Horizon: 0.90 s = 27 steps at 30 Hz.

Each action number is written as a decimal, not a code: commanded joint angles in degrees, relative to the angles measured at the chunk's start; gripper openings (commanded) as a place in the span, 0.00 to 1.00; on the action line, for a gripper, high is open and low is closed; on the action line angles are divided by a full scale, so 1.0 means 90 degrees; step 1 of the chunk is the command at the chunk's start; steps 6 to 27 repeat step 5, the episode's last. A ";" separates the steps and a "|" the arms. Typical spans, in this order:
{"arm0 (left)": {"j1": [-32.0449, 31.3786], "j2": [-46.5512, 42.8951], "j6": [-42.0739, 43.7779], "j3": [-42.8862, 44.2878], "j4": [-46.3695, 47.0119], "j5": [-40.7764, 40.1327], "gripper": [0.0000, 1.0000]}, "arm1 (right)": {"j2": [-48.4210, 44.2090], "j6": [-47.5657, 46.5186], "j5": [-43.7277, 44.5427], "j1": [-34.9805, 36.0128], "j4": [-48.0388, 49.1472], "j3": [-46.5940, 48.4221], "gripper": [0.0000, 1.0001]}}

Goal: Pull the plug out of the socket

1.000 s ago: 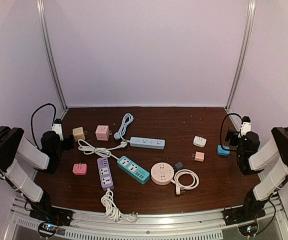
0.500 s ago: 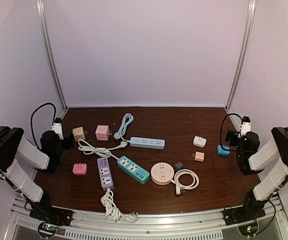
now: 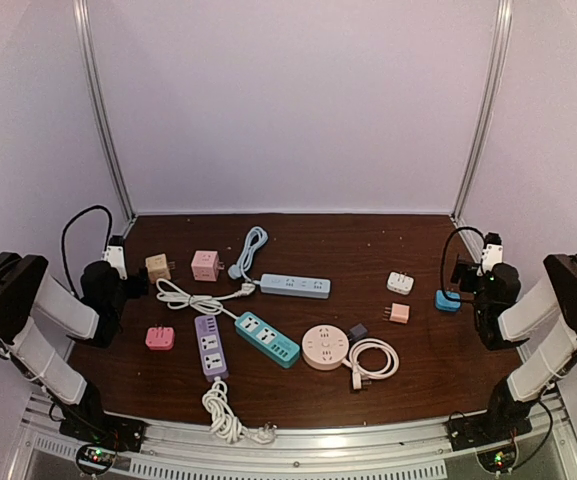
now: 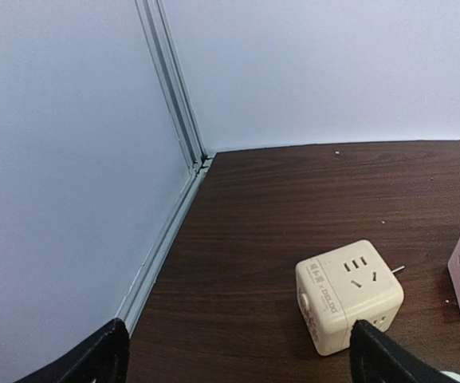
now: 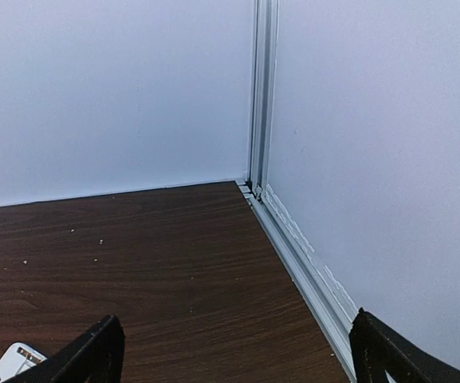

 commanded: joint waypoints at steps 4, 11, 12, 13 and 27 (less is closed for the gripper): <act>0.0055 0.0025 0.0096 0.0111 0.0378 0.0072 0.98 | 0.0021 -0.0054 0.0077 0.0044 -0.0024 0.0120 1.00; 0.0059 0.0025 0.0095 0.0108 0.0378 0.0073 0.98 | 0.0022 -0.0054 0.0077 0.0041 -0.0022 0.0119 1.00; 0.0059 0.0025 0.0095 0.0108 0.0378 0.0073 0.98 | 0.0022 -0.0054 0.0077 0.0041 -0.0022 0.0119 1.00; 0.0059 0.0025 0.0095 0.0108 0.0378 0.0073 0.98 | 0.0022 -0.0054 0.0077 0.0041 -0.0022 0.0119 1.00; 0.0059 0.0025 0.0095 0.0108 0.0378 0.0073 0.98 | 0.0022 -0.0054 0.0077 0.0041 -0.0022 0.0119 1.00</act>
